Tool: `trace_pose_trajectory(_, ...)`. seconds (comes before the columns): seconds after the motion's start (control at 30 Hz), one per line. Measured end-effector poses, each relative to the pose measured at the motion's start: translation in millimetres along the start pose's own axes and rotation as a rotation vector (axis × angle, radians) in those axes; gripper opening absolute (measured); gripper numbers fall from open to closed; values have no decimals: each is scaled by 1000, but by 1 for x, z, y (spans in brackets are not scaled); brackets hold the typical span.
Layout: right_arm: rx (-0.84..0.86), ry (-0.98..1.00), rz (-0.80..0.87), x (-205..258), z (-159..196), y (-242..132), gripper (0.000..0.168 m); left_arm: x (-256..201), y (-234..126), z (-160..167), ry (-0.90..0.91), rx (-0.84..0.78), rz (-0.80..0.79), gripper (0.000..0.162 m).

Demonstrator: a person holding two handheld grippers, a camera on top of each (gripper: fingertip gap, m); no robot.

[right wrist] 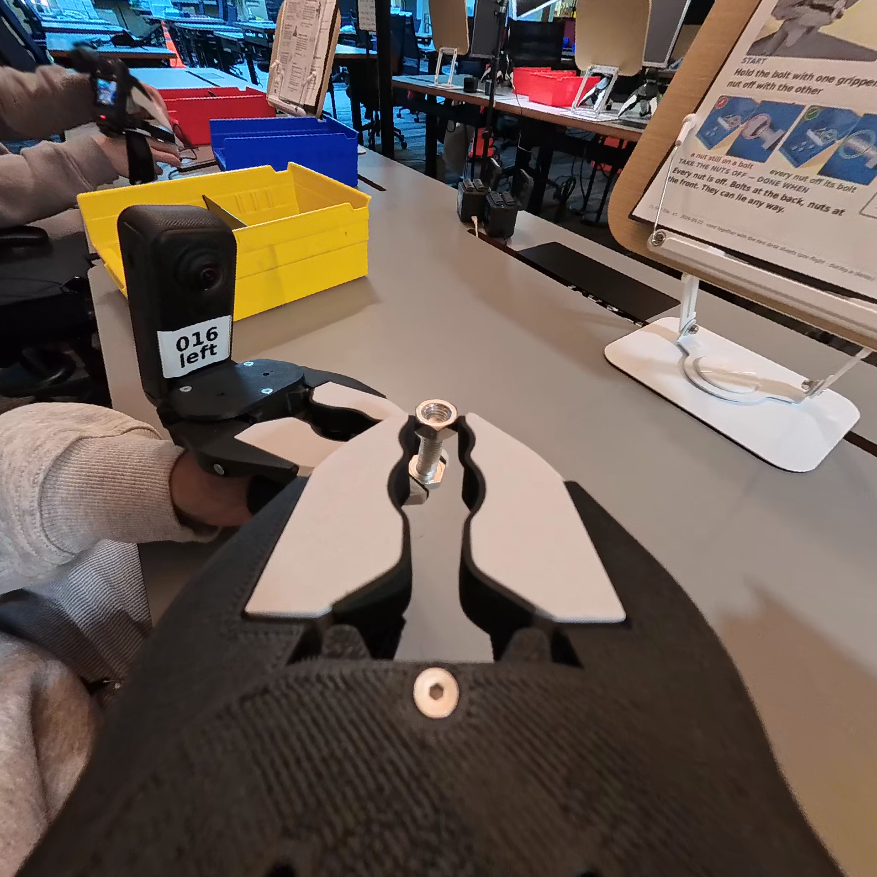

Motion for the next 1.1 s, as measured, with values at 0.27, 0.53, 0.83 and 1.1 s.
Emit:
trace_pose_trajectory(0.27, 3, -22, 16, 1, 1, 1, 18, 0, 0, 0, 1, 14, -6, 19)
trace_pose_trajectory(0.53, -4, -9, 12, -1, 3, 2, 18, 0, 1, 0, 16, 27, -15, 19)
trace_pose_trajectory(0.83, -28, 26, -30, -3, 4, 3, 29, 0, 1, 0, 35, 35, -25, 19)
trace_pose_trajectory(1.1, -257, 145, -59, -9, 27, -10, 46, -1, 1, 1, 41, 29, -25, 19)
Point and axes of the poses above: each gripper's, where its closed fingertips meet, y out along the fingers, z out of its underside, x = y × z across the jaws, the point moved 10 cm from there along -y, back along the fingers, and after that the axes turned 7 degrees about y, right-handed, at the moved point
